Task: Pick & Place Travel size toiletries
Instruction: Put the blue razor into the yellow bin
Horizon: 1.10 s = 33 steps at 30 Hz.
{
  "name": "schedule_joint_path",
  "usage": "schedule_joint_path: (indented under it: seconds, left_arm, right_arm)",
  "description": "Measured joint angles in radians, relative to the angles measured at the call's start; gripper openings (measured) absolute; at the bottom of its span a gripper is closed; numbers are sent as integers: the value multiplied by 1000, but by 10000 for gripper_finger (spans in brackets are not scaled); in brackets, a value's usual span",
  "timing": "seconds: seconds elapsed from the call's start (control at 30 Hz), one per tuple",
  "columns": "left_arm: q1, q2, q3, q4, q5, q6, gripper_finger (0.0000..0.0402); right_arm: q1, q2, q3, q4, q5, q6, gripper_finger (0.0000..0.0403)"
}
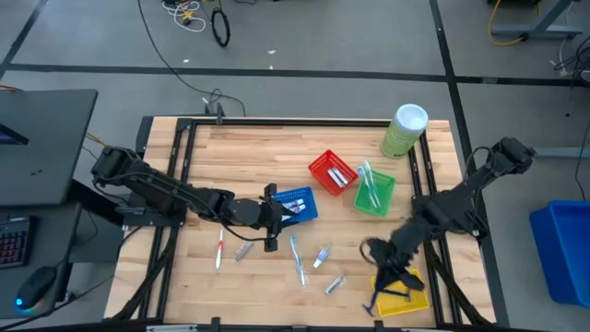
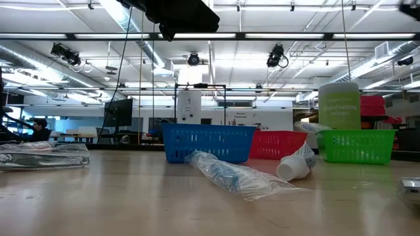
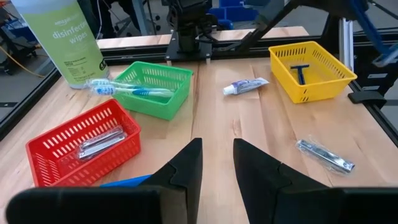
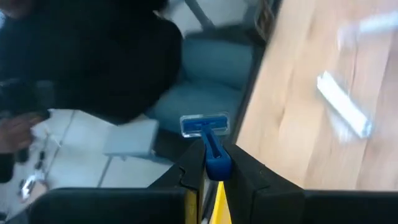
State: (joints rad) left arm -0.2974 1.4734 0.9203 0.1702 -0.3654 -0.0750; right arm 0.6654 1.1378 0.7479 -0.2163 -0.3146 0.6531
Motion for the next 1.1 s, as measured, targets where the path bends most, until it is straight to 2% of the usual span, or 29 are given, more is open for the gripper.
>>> schedule_joint_path:
  seconds: [0.1, 0.2, 0.27, 0.53, 0.7, 1.1]
  left_arm:
    - [0, 0, 0, 2, 0, 0, 100]
    - [0, 0, 0, 2, 0, 4, 100]
    - [0, 0, 0, 3, -1, 14, 100]
    - [0, 0, 0, 4, -14, 26, 100]
    - [0, 0, 0, 3, -15, 26, 100]
    - [0, 0, 0, 2, -15, 26, 100]
  right_arm:
    - [96, 0, 0, -51, 89, 74, 44]
    - [156, 0, 0, -91, 99, 107, 45]
    - [181, 0, 0, -135, 119, 132, 45]
    - [229, 0, 0, -418, 244, 402, 47]
    - [233, 0, 0, -406, 312, 554, 57]
    - [242, 0, 0, -408, 314, 599, 111]
